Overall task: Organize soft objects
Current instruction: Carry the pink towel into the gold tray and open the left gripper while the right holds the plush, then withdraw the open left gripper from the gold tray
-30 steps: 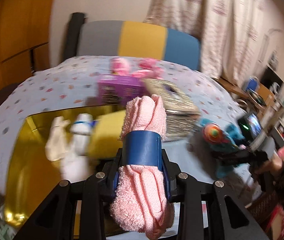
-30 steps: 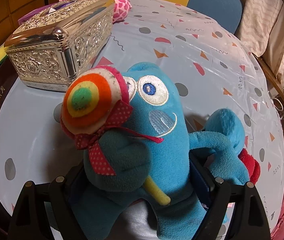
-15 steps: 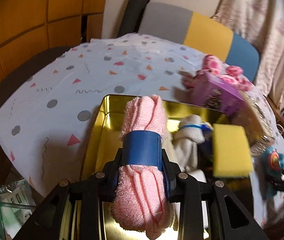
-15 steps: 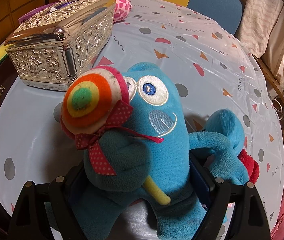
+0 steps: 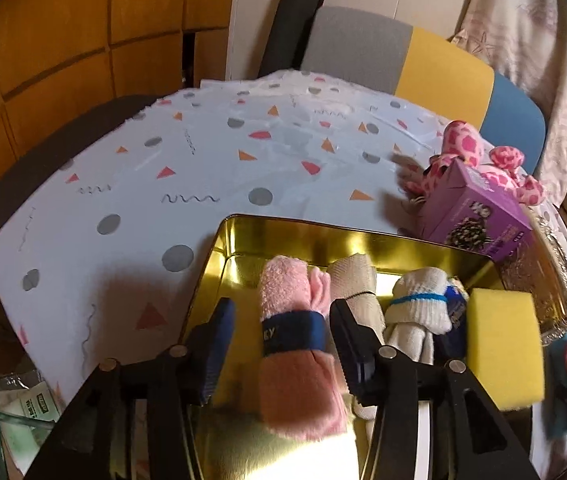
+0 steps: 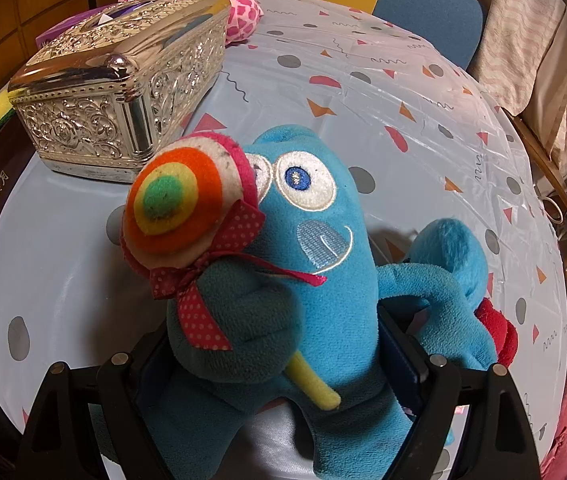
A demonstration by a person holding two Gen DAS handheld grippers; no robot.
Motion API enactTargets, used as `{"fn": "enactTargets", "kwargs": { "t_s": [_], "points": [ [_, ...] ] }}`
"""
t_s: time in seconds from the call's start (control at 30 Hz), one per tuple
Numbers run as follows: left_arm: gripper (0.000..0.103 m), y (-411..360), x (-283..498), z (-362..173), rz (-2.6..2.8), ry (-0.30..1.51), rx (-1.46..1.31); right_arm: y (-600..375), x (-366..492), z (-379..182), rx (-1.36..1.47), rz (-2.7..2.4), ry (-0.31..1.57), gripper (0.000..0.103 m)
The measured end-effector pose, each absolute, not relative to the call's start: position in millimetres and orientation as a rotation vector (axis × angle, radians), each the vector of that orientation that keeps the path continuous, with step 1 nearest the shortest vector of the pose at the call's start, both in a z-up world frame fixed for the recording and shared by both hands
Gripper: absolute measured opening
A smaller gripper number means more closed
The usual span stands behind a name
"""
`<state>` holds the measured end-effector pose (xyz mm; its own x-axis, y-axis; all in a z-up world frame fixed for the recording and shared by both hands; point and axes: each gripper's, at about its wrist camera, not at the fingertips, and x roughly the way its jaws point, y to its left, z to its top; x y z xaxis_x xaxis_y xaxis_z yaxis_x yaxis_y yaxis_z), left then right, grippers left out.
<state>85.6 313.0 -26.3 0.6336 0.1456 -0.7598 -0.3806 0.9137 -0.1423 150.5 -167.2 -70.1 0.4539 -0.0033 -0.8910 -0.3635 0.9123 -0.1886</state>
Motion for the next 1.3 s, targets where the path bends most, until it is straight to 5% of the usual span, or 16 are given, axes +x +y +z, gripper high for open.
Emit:
{"fn": "enactTargets", "kwargs": {
  "t_s": [0.53, 1.3],
  "points": [
    [0.060, 250, -1, -11, 0.353, 0.742, -0.256, -169, 147, -60, -0.348, 0.209, 1.090, 0.088],
    [0.062, 251, -30, -1, 0.387, 0.705, -0.242, -37, 68, 76, -0.253, 0.592, 0.822, 0.088]
  ]
}}
